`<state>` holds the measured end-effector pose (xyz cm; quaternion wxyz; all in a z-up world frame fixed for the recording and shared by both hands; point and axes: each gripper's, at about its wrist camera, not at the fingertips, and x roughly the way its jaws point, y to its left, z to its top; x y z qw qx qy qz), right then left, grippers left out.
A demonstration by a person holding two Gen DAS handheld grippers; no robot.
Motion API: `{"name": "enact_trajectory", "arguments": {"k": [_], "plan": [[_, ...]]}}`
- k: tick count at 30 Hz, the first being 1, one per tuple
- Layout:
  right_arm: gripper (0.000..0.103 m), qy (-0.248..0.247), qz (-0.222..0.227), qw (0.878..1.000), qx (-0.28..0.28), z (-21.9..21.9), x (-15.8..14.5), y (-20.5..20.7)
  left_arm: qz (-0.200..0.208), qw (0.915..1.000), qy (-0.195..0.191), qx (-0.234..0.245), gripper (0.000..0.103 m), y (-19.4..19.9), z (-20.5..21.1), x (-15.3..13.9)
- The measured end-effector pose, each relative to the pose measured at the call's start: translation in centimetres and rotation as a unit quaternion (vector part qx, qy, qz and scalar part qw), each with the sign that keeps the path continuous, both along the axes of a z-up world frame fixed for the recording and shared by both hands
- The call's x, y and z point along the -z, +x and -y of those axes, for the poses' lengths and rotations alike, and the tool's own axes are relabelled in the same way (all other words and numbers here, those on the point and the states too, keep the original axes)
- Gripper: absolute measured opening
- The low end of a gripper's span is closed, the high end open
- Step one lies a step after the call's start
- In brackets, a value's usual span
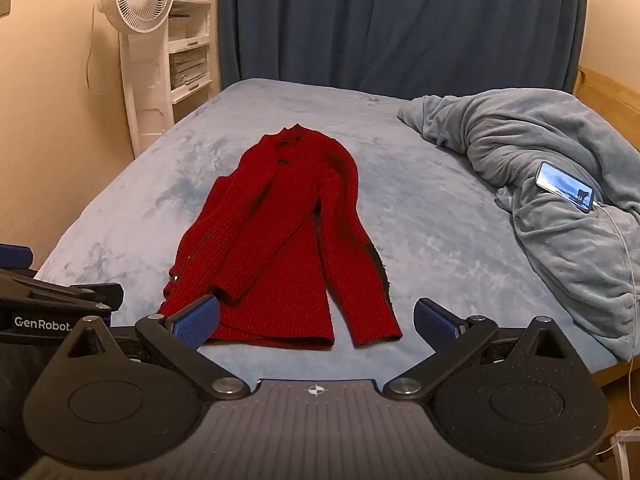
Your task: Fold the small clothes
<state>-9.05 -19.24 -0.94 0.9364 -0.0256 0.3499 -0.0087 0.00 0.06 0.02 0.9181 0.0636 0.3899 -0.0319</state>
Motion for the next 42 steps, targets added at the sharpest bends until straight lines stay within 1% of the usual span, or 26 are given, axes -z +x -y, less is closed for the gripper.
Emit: {"name": "enact_trajectory", "arguments": {"k": [2, 8, 9, 15, 22, 42], "plan": [[0.102, 0.001, 0.001, 1.0, 0.0, 0.01, -0.03, 0.0, 0.0, 1.0, 0.005, -0.001, 0.103, 0.0, 0.03, 0.01], [0.102, -0.001, 0.004, 1.0, -0.001, 0.05, -0.13, -0.02, 0.005, 1.0, 0.003, -0.001, 0.103, -0.33, -0.25, -0.05], [0.102, -0.002, 0.003, 1.0, -0.001, 0.02, -0.14, 0.0, -0.001, 1.0, 0.005, 0.0, 0.103, -0.18, 0.13, 0.09], [0.102, -0.004, 0.001, 1.0, 0.0, -0.17, -0.09, 0.1, 0.001, 1.0, 0.005, -0.001, 0.103, -0.08, 0.05, 0.37], [0.102, -0.003, 0.001, 1.0, 0.0, 0.27, 0.18, 0.21, -0.001, 1.0, 0.007, 0.005, 0.103, -0.06, 0.3, -0.5], [0.102, -0.006, -0.003, 1.0, 0.0, -0.08, 0.29, 0.16, -0.002, 1.0, 0.006, 0.006, 0.103, -0.1, 0.23, -0.47]]}}
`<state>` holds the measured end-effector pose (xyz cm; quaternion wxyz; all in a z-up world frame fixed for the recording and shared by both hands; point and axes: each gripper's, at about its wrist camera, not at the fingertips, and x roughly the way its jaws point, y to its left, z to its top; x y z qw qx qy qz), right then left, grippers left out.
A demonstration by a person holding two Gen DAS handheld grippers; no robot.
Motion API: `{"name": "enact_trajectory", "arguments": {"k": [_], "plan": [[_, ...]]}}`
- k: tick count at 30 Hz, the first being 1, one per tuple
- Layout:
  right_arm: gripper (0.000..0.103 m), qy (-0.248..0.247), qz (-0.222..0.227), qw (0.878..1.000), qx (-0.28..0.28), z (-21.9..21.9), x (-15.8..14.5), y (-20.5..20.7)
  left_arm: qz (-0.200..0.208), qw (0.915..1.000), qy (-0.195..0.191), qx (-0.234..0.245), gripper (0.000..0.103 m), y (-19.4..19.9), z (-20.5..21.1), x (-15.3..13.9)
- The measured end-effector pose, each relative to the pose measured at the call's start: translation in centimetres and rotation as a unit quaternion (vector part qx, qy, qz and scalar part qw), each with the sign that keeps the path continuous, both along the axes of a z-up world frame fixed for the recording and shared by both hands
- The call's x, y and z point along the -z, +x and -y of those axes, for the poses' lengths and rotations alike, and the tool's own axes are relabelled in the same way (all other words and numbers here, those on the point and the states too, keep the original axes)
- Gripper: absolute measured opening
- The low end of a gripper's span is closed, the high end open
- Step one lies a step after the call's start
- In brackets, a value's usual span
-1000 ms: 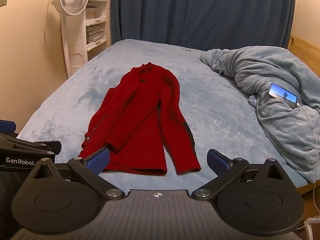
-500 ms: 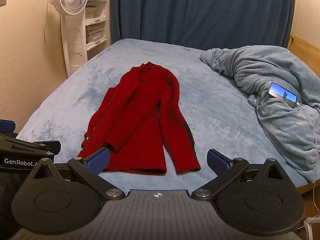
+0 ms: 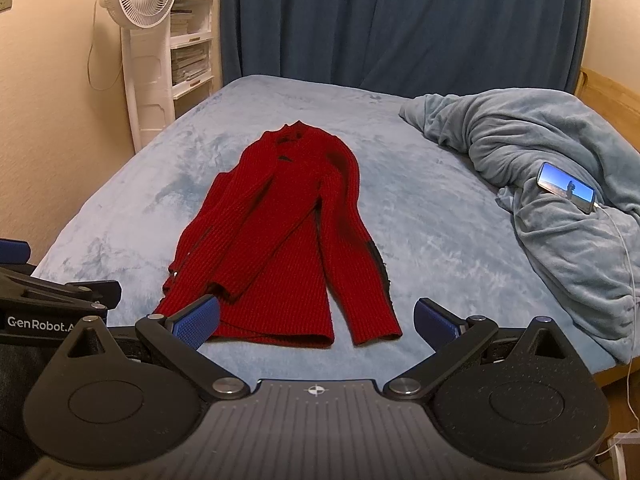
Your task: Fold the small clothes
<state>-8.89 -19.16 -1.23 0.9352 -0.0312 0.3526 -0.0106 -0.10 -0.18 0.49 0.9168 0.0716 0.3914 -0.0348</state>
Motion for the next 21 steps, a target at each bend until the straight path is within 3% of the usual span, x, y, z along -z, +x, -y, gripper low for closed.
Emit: {"name": "enact_trajectory", "arguments": {"k": [21], "plan": [[0.102, 0.0, -0.003, 1.0, 0.001, 0.03, 0.45, -0.13, -0.001, 1.0, -0.001, 0.0, 0.103, -0.15, 0.05, 0.28]]}}
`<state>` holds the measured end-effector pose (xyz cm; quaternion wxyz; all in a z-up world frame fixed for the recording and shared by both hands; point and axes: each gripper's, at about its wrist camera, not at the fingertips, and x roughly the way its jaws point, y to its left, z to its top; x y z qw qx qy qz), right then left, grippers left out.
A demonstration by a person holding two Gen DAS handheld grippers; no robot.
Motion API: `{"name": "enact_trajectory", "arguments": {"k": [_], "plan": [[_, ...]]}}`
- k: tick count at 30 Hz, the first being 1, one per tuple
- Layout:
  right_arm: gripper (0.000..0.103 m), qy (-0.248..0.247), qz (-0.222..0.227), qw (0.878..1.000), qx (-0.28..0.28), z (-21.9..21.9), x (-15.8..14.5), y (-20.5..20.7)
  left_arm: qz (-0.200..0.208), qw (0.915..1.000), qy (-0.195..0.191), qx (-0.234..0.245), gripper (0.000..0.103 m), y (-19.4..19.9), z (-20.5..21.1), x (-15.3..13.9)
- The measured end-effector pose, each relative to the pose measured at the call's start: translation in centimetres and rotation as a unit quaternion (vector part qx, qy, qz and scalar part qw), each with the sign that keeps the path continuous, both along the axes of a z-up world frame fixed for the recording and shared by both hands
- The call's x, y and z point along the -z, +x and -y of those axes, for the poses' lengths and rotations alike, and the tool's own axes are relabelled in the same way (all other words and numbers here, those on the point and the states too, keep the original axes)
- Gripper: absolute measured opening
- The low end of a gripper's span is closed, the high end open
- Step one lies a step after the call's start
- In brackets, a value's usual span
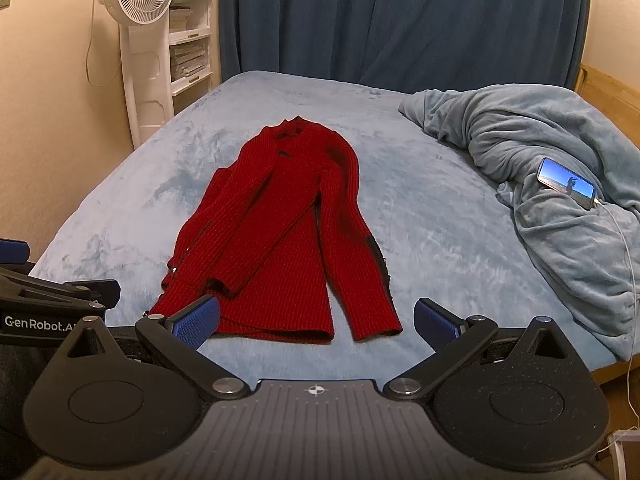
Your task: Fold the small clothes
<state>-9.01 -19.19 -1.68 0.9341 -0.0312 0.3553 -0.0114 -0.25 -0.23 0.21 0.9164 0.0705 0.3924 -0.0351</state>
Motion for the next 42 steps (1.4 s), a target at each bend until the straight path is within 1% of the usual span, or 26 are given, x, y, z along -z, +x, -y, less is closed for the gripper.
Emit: {"name": "enact_trajectory", "arguments": {"k": [24, 32, 34, 38, 42], "plan": [[0.102, 0.0, -0.002, 1.0, 0.0, 0.1, 0.1, 0.1, -0.002, 1.0, 0.0, 0.0, 0.103, -0.1, 0.1, 0.5], [0.102, 0.003, -0.011, 1.0, -0.002, 0.0, 0.8, 0.4, -0.011, 0.9999, -0.002, 0.0, 0.103, 0.1, 0.1, 1.2], [0.102, 0.006, -0.011, 1.0, -0.001, 0.3, 1.1, 0.7, -0.017, 0.9998, -0.007, -0.002, 0.103, 0.5, -0.2, 1.5], [0.102, 0.019, -0.007, 1.0, 0.021, 1.9, 1.3, 2.5, -0.017, 0.9991, -0.038, -0.003, 0.103, 2.2, -1.7, 1.5], [0.102, 0.035, 0.006, 0.998, 0.047, 3.9, 1.4, 5.3, -0.017, 0.9985, -0.044, -0.027, 0.103, 5.1, -3.5, 1.2]]}}
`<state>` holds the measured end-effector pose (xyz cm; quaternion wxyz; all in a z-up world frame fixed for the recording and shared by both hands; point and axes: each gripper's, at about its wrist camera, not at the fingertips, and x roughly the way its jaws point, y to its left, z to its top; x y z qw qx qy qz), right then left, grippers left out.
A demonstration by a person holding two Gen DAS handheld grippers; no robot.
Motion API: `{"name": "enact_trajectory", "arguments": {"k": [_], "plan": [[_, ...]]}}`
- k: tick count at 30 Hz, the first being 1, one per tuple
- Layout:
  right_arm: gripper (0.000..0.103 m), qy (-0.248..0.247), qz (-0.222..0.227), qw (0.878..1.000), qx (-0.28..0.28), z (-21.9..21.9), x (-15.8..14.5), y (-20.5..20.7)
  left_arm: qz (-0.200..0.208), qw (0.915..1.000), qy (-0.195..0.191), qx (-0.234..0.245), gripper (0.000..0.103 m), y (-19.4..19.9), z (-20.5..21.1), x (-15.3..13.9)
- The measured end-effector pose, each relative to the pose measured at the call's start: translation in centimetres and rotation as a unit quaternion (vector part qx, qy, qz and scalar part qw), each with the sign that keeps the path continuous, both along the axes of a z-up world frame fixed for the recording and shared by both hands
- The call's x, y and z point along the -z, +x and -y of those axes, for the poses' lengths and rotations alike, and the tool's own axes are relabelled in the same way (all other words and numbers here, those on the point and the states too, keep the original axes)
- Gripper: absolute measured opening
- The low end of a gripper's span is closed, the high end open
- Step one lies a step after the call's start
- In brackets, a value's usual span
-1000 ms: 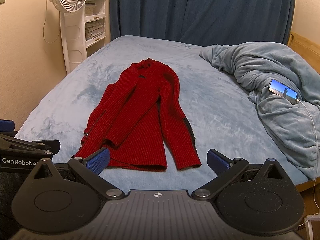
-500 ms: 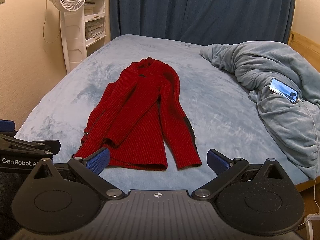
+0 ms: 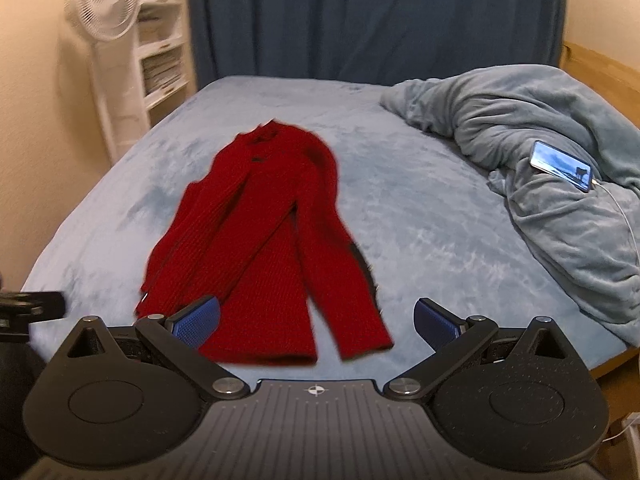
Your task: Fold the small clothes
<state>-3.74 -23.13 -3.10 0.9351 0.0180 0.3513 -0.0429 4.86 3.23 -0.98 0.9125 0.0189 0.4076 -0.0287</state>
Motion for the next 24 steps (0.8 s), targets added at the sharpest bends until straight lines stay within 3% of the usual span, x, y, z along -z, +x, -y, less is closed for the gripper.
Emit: {"name": "enact_trajectory", "arguments": {"k": [6, 11, 15, 18, 20, 22, 23, 24], "plan": [[0.102, 0.064, -0.012, 0.998, 0.018, 3.5, 2.1, 6.9, -0.039, 0.9988, -0.029, -0.008, 0.103, 4.4, -1.4, 1.3], [0.102, 0.057, -0.038, 0.997, 0.037, 7.5, 7.1, 15.7, -0.086, 0.9958, -0.031, -0.008, 0.103, 6.9, -0.9, 3.8], [0.102, 0.047, -0.084, 0.994, 0.052, 10.6, 12.0, 23.3, -0.105, 0.9939, -0.031, -0.011, 0.103, 8.2, -0.6, 5.3], [0.102, 0.07, -0.124, 0.988, 0.055, 11.4, 15.1, 27.9, -0.116, 0.9924, -0.036, -0.018, 0.103, 9.3, -0.7, 6.3], [0.099, 0.111, -0.155, 0.981, 0.044, 11.8, 16.9, 30.1, -0.115, 0.9917, -0.054, -0.021, 0.103, 9.9, -1.0, 6.9], [0.054, 0.165, -0.179, 0.97, 0.013, 11.9, 18.2, 31.2, -0.114, 0.99, -0.075, -0.035, 0.103, 10.7, -1.3, 7.3], [0.006, 0.171, -0.193, 0.966, -0.006, 11.8, 18.5, 31.7, -0.115, 0.9891, -0.083, -0.041, 0.103, 11.2, -1.4, 7.5], [0.008, 0.146, -0.198, 0.969, -0.017, 11.6, 18.2, 32.1, -0.117, 0.9884, -0.086, -0.045, 0.103, 11.7, -1.4, 7.6]]}}
